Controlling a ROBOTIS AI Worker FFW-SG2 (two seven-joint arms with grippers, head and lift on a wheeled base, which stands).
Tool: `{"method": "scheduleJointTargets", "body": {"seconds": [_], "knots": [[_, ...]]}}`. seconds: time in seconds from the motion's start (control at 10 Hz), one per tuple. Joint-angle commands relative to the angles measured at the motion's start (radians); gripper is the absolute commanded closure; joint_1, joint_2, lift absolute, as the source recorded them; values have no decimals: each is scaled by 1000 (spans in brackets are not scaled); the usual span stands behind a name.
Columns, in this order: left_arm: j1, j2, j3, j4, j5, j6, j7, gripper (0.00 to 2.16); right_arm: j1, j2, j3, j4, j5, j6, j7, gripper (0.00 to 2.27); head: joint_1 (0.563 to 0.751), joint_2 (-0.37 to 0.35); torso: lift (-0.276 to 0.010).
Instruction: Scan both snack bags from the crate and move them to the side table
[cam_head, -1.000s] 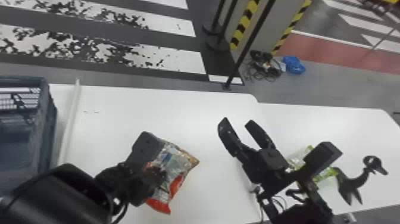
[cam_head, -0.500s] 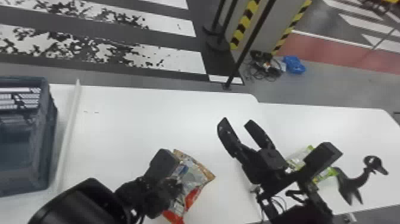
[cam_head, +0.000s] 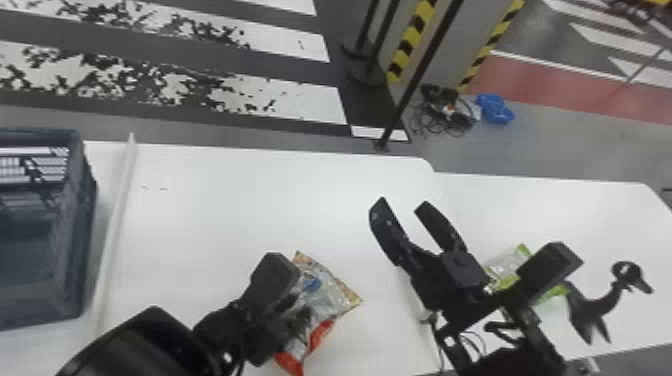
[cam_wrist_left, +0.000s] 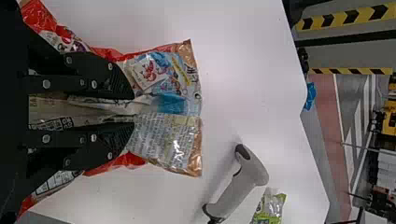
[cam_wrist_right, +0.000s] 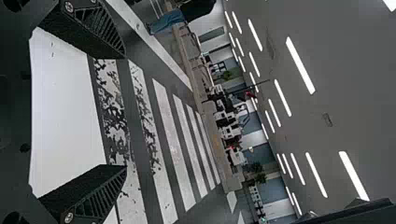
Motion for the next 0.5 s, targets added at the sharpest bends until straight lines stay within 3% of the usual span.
{"method": "scheduleJointTargets", "body": {"seconds": [0.0, 0.2, 0.4], "knots": [[12, 4, 20, -41, 10, 15, -2, 22, 1, 2, -2, -3, -2, -1, 0, 87, 695, -350, -29], [55, 18, 66, -135, 46, 31, -5, 66, -2, 2, -2, -3, -7, -1, 0, 87, 695, -350, -29], [137, 58, 179, -271, 75, 37, 1, 70, -7, 2, -2, -3, -7, -1, 0, 87, 695, -350, -29]]}}
